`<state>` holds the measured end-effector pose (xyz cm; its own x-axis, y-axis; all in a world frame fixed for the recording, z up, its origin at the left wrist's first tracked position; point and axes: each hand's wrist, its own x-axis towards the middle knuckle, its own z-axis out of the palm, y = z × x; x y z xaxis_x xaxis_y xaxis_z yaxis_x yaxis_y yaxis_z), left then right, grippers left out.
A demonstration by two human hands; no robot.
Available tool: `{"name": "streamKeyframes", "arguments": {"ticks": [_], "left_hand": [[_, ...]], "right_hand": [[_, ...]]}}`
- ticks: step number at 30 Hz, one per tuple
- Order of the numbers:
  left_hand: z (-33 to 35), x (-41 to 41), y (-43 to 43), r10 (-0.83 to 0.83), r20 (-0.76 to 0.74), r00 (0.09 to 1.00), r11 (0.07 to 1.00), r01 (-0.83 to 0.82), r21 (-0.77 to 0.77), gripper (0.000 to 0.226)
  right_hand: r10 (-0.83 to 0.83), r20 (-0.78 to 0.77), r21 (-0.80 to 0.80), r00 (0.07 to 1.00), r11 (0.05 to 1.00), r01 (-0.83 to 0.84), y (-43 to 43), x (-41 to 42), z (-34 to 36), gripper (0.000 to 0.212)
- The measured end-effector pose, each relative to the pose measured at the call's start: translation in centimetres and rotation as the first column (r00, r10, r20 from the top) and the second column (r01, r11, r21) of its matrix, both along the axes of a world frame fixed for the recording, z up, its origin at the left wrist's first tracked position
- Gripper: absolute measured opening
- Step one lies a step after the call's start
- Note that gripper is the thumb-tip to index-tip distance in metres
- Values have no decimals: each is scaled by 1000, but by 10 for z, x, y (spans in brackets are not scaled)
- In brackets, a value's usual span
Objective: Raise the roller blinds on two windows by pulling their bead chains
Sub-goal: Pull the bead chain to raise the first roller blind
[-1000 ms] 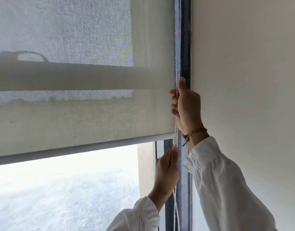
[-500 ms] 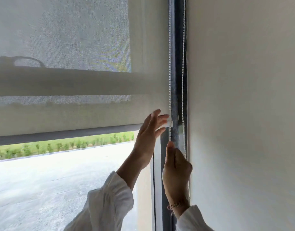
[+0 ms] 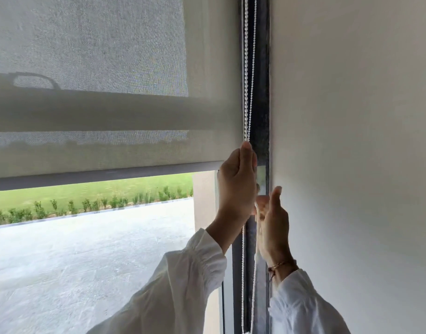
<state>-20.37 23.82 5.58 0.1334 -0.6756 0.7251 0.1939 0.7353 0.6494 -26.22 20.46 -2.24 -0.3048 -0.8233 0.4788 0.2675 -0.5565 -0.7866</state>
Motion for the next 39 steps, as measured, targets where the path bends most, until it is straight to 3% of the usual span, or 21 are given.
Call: {"name": "streamKeyframes", "arguments": {"ticks": [3,7,9,12,14,16,18,21,24,29,33,39], "left_hand": [[-34,1,-5,114,95,989,993,-117,25,50],[-88,5,-8,152,180,972,983,-168,78,44],[-113,8,-8,150,220,964,979,-177,106,40],[-137,8,-1,148,280,948,983,-171,60,35],[-142,7,0,143,289,947,985,-164,51,32],[-142,8,0,111,303,947,984,-147,101,34],[-137,16,-3,-3,278,961,974,-60,216,39],[-113,35,-8,-89,220,971,957,22,291,43],[-70,44,-8,-66,178,982,974,24,225,50],[8,34,10,-183,147,972,979,167,117,31],[51,23,22,-374,-80,924,913,382,143,34],[71,13,20,-332,-94,939,917,344,201,33]], "right_hand": [[20,-72,-62,997,998,-24,-3,-15,29,47],[207,-152,-134,966,964,-228,9,-14,82,30],[211,-167,-178,963,954,-240,18,-9,104,26],[90,-101,-171,991,980,-106,17,2,117,34],[-126,-64,-232,990,967,108,9,11,110,45],[-381,-96,-342,920,880,329,7,15,98,46],[-519,-93,-426,850,792,437,10,13,86,41],[-570,-44,-481,821,732,483,19,9,65,36],[-565,-44,-454,824,746,487,22,13,35,34],[-563,-68,-443,824,757,481,30,26,4,41],[-599,-81,-483,797,723,494,35,30,1,44],[-630,-113,-512,768,699,499,42,26,-8,50]]}}
